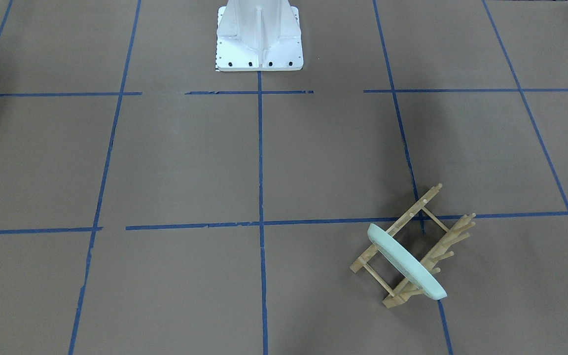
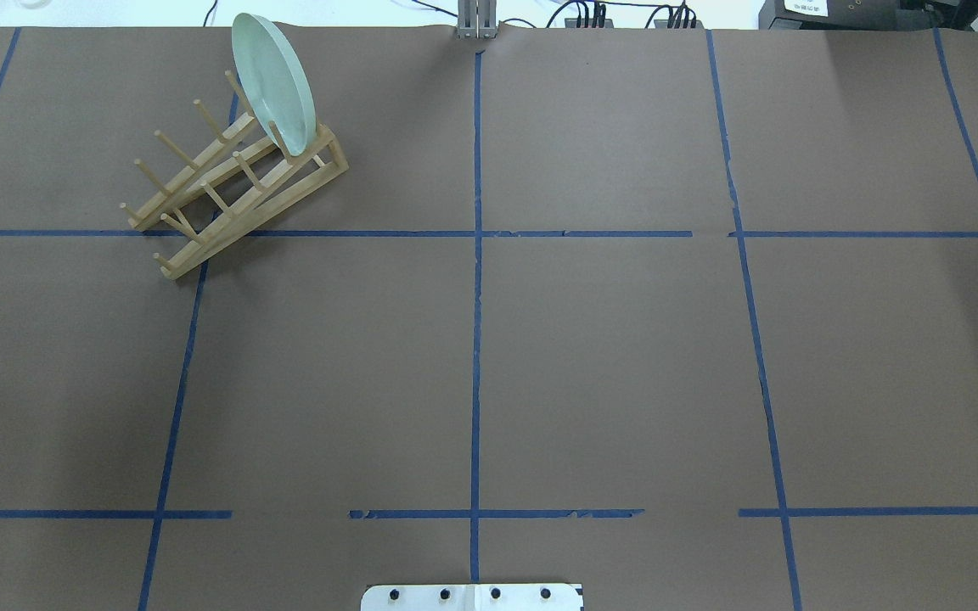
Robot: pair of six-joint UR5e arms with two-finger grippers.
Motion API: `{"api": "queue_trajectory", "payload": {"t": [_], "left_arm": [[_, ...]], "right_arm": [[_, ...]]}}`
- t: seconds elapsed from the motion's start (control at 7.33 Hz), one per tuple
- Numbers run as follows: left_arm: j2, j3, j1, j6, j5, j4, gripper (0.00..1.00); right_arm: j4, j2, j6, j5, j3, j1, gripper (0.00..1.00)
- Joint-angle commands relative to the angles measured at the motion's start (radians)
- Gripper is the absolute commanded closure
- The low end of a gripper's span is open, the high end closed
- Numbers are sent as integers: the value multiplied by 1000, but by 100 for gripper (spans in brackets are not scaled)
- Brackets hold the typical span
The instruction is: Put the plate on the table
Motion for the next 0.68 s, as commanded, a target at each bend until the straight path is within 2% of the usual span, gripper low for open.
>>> {"api": "queue_trajectory", "payload": {"t": [0.0,0.14,0.27,0.41,0.55], "left_arm": [[2,2,0,-8,-33,-16,0],[-1,-15,3,-8,-51,-52,0],[-12,-15,14,-111,-258,-156,0],[-12,-6,17,-269,-400,-266,0],[-14,-13,29,-425,-410,-400,0]], "right_arm": [[0,0,0,0,0,0,0],[0,0,0,0,0,0,0],[0,0,0,0,-2,0,0],[0,0,0,0,0,0,0],[0,0,0,0,0,0,0]]}}
